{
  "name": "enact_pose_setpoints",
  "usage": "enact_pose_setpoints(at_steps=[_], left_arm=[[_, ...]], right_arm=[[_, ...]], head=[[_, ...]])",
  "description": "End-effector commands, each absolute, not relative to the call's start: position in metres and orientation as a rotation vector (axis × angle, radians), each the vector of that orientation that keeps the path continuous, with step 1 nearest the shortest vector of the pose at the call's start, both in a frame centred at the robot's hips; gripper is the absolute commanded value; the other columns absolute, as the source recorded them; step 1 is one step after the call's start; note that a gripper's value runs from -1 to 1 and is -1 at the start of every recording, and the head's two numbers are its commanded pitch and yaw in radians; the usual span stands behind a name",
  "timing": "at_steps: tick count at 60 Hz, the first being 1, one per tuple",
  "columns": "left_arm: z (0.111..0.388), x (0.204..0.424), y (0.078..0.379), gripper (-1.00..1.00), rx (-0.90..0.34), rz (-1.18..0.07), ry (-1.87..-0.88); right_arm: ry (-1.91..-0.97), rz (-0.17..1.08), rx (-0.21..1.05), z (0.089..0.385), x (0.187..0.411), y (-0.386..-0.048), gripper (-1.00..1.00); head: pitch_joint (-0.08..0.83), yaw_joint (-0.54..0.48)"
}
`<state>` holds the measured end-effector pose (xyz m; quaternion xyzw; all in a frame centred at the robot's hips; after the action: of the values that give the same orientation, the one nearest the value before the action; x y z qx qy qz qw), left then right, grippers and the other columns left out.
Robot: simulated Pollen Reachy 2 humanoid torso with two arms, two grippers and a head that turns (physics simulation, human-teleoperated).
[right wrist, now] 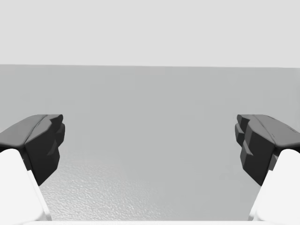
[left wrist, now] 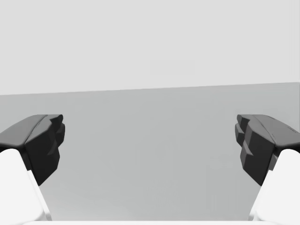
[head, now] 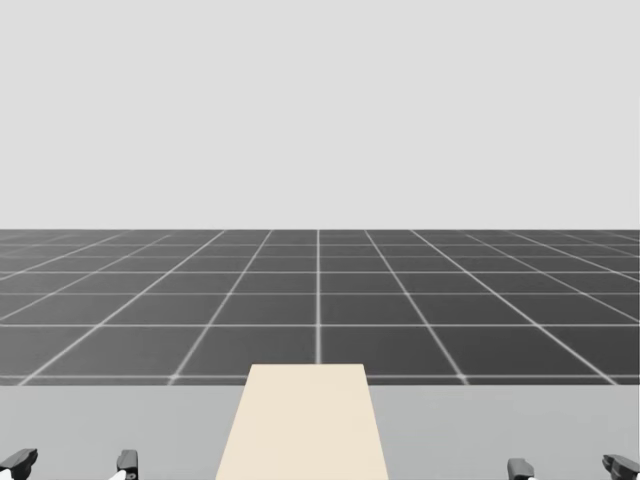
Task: Retrieve the object from inside the box.
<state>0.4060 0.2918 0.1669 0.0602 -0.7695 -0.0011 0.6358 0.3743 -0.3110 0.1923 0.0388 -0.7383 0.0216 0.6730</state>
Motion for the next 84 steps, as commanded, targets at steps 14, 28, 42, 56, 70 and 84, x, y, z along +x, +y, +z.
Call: enact_pose_setpoints(at_steps=[14, 28, 42, 56, 70, 84], left_arm=[[0.164, 0.407, 0.292, -1.00, 0.096, -0.042, -1.698], [0.159, 0.395, 0.291, -1.00, -0.138, -0.293, -1.578], [0.155, 0.377, 0.284, -1.00, -0.248, -0.549, -1.578], [0.149, 0.362, 0.272, -1.00, -0.323, -0.762, -1.573], [0.145, 0.361, 0.266, -1.00, -0.313, -0.788, -1.562], [0.142, 0.362, 0.263, -1.00, -0.299, -0.793, -1.554]], right_arm=[[-1.590, 0.122, 0.146, 0.186, 0.375, -0.309, -1.00], [-1.557, 0.355, 0.367, 0.180, 0.366, -0.301, -1.00], [-1.584, 0.594, 0.561, 0.181, 0.348, -0.280, -1.00], [-1.569, 0.736, 0.689, 0.182, 0.331, -0.260, -1.00], [-1.572, 0.824, 0.764, 0.178, 0.325, -0.243, -1.00], [-1.544, 0.854, 0.926, 0.165, 0.335, -0.221, -1.00]], head=[[-0.002, 0.00], [0.000, -0.01], [-0.002, -0.01], [-0.002, -0.01], [-0.001, -0.02], [0.006, -0.02]])
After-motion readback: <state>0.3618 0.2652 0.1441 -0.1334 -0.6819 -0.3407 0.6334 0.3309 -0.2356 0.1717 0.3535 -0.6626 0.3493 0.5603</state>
